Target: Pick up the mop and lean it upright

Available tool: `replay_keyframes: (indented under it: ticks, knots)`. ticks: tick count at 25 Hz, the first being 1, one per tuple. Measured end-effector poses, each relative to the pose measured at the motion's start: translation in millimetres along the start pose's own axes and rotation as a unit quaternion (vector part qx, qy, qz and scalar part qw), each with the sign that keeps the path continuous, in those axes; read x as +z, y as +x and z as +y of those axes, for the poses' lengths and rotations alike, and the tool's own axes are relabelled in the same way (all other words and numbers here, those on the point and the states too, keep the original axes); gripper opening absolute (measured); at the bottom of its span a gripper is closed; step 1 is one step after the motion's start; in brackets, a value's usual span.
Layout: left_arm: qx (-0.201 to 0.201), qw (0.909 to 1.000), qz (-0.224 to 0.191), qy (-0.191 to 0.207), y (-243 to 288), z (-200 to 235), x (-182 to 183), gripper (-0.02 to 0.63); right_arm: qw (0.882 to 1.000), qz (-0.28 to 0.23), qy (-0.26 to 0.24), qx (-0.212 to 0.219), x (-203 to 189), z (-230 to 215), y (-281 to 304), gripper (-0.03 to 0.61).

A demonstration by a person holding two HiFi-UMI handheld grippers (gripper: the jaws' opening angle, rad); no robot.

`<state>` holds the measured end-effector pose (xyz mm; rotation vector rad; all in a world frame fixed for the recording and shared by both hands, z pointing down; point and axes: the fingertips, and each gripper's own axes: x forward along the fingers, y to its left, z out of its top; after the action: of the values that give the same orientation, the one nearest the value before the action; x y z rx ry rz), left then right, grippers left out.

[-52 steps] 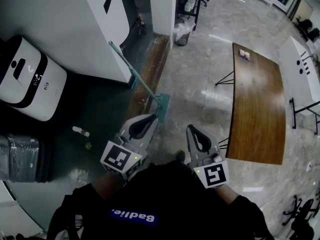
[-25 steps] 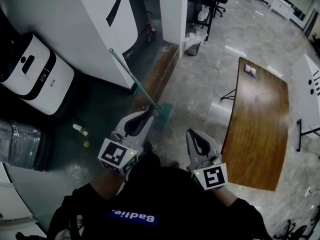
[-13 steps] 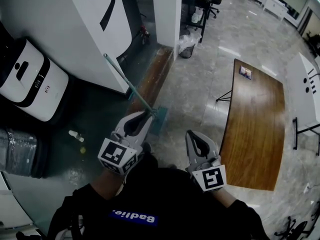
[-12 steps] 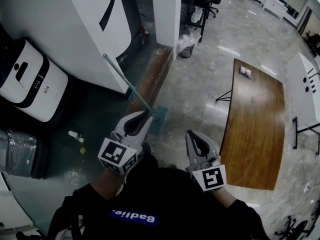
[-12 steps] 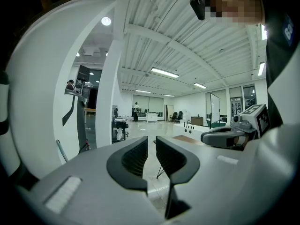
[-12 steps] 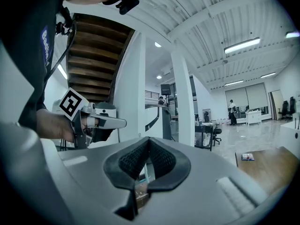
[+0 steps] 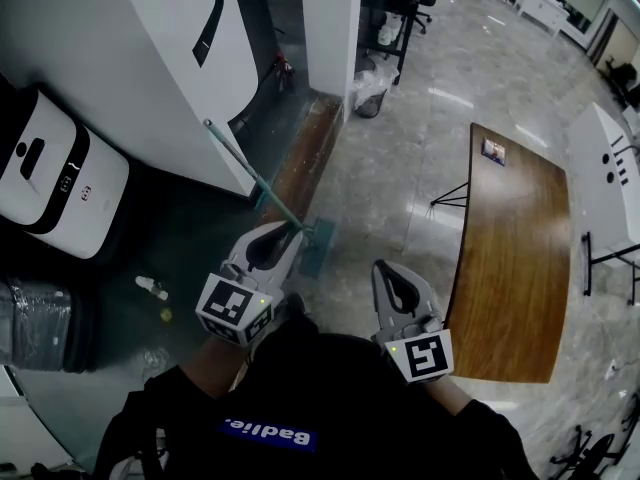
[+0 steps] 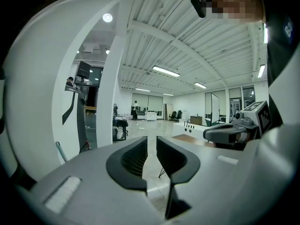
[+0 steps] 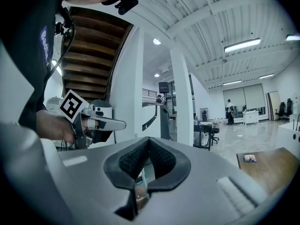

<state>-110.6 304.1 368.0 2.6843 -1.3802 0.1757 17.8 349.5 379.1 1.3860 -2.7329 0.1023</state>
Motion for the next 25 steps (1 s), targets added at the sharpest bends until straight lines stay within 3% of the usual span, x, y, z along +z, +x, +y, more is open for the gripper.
replay_keyframes:
  ticks: [18,25]
  knots:
    - [-0.017,0.9997,-0.012,-0.012,17,118,2,0.1,0.999,0.013,-0.018,-0.023,14,18,107,0.006]
    - [-0.026,0.9996,-0.003,-0.011,19,162,-14,0.109,0.999,0.023,-0.028,-0.031,15,33,143,0.006]
